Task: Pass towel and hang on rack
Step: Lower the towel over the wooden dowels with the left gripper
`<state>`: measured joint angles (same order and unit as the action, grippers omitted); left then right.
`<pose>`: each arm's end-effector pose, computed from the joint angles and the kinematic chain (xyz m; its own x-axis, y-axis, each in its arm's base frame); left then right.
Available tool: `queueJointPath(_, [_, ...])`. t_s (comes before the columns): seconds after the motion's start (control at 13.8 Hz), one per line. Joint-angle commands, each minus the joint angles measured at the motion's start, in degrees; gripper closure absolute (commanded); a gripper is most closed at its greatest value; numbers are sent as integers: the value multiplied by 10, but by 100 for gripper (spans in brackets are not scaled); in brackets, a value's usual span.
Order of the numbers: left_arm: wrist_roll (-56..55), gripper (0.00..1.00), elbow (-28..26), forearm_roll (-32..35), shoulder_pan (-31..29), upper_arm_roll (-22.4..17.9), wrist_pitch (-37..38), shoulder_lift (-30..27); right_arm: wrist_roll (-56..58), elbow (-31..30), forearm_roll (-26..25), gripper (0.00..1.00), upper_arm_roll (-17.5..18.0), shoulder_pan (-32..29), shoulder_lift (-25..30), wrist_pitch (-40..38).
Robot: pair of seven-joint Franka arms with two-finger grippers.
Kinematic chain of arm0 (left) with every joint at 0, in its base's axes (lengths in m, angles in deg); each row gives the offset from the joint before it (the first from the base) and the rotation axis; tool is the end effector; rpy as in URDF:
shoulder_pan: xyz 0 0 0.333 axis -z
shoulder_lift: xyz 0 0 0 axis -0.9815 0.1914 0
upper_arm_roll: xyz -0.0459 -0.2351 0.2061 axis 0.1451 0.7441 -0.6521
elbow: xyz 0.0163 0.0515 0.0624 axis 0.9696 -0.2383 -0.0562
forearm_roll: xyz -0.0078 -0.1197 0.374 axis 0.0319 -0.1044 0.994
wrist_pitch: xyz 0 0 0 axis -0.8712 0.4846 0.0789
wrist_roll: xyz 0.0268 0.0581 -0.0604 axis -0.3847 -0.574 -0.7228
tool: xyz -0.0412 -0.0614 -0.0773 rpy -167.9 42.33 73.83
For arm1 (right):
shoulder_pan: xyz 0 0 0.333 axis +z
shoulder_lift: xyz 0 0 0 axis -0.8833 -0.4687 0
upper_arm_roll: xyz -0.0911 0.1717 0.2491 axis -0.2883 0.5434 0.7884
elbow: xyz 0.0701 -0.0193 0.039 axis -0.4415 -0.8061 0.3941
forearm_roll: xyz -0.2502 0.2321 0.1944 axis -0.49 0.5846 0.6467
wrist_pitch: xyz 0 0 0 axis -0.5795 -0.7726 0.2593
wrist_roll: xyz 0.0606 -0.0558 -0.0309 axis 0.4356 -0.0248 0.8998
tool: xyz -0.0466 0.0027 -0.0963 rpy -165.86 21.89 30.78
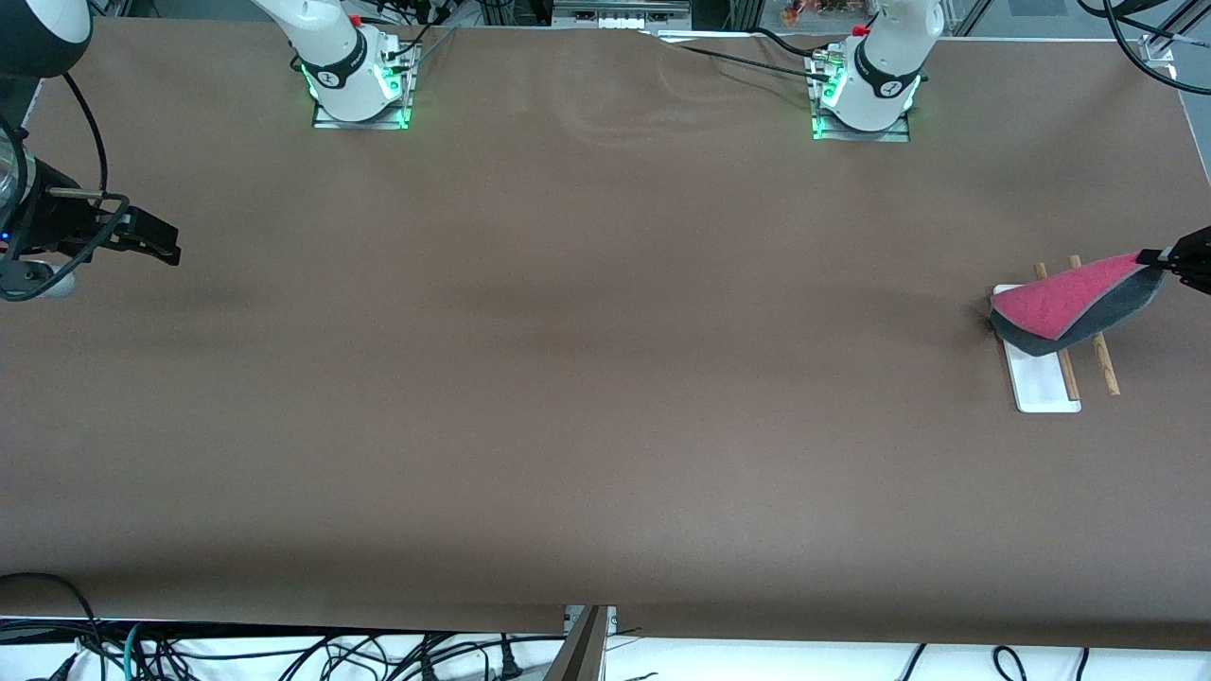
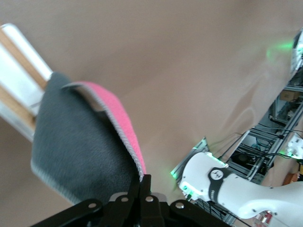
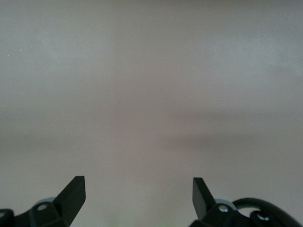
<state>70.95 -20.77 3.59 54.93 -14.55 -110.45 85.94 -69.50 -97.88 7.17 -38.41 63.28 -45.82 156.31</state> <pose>0.5678 0.3172 0.4091 0.8019 -0.5697 -0.1801 -0.3717 -0.7115 0.5963 0.5902 0.0186 0.5949 0.9972 0.0122 -0.0734 0.0174 -0.9974 0.0696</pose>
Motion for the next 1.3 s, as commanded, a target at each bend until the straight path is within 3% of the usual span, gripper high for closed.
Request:
queueJointPath(0.0, [18, 100, -2, 33, -18, 5, -48, 6, 12, -1, -4, 0, 2, 3, 9, -6])
queueJointPath(0.22, [26, 100, -2, 42, -61, 5, -73, 29, 10, 1, 5, 0, -1, 1, 0, -1])
queueJointPath(0.87, [74, 100, -4, 36, -113, 6, -198, 132, 9, 12, 7, 0, 1, 3, -8, 2])
queueJointPath(0.94, [74, 76, -4, 34, -121, 6, -206, 138, 8, 12, 7, 0, 1, 2, -8, 2])
queueJointPath(1.01, [74, 1, -4, 21, -121, 6, -206, 138, 9, 12, 7, 0, 1, 1, -8, 3])
queueJointPath(1.23, [73, 0, -3, 5, -122, 6, -206, 134, 9, 12, 13, 0, 1, 1, -8, 2])
